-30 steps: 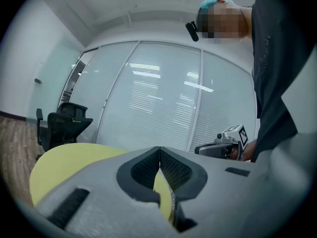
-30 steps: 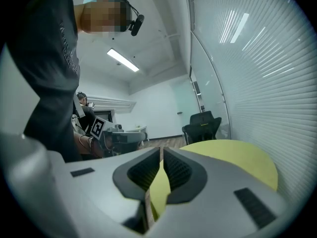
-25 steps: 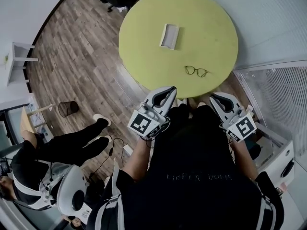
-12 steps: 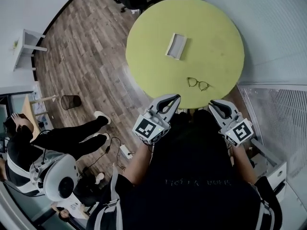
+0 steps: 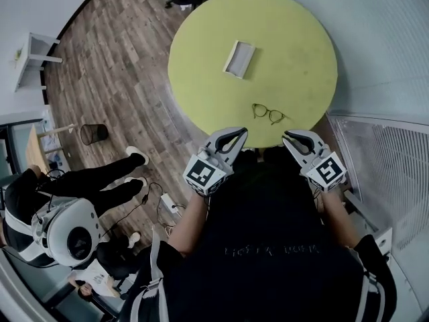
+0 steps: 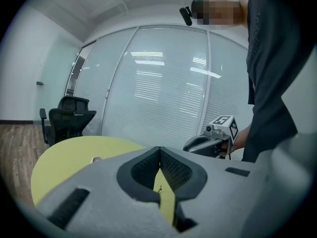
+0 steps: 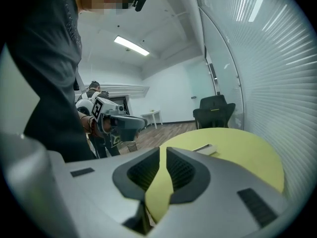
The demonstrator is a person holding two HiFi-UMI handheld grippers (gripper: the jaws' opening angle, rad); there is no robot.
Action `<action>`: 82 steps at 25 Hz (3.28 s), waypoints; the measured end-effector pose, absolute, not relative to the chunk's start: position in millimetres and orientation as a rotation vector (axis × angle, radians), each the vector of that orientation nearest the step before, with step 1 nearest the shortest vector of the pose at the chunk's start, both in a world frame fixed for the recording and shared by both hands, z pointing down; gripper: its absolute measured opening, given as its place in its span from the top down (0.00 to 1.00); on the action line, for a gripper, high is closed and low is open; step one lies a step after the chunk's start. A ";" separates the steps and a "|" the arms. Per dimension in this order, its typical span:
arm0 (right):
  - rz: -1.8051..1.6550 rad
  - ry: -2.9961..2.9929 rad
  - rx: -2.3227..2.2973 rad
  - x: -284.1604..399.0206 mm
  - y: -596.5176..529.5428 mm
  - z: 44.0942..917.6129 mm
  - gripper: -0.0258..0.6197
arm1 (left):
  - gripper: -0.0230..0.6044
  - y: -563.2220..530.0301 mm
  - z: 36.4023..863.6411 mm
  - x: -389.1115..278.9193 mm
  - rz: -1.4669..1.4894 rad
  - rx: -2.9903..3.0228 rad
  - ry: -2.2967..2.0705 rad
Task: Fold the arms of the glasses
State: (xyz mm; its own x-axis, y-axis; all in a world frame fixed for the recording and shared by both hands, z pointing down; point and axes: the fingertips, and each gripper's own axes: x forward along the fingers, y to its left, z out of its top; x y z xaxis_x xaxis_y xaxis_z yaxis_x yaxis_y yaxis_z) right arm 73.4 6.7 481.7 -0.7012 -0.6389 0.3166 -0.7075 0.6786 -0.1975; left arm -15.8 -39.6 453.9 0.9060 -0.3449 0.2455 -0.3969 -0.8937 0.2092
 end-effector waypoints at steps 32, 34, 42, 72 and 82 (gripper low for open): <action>0.165 -2.279 0.483 72.0 -8.8 625.6 0.90 | 0.93 -18.7 487.0 -48.6 0.306 2.652 -0.849; 0.128 -2.260 0.457 71.3 -9.4 630.8 0.90 | 0.93 -17.5 488.2 -48.2 0.303 2.651 -0.855; 0.024 -2.159 0.367 74.3 -16.0 658.6 0.90 | 0.93 -16.8 494.5 -53.2 0.304 2.622 -0.894; -0.018 -2.124 0.194 37.6 -59.5 691.2 0.90 | 0.93 -4.5 496.1 -75.0 0.299 2.538 -0.989; 0.047 -2.133 0.161 25.4 -67.2 715.2 0.90 | 0.93 -5.0 500.3 -79.5 0.313 2.508 -0.999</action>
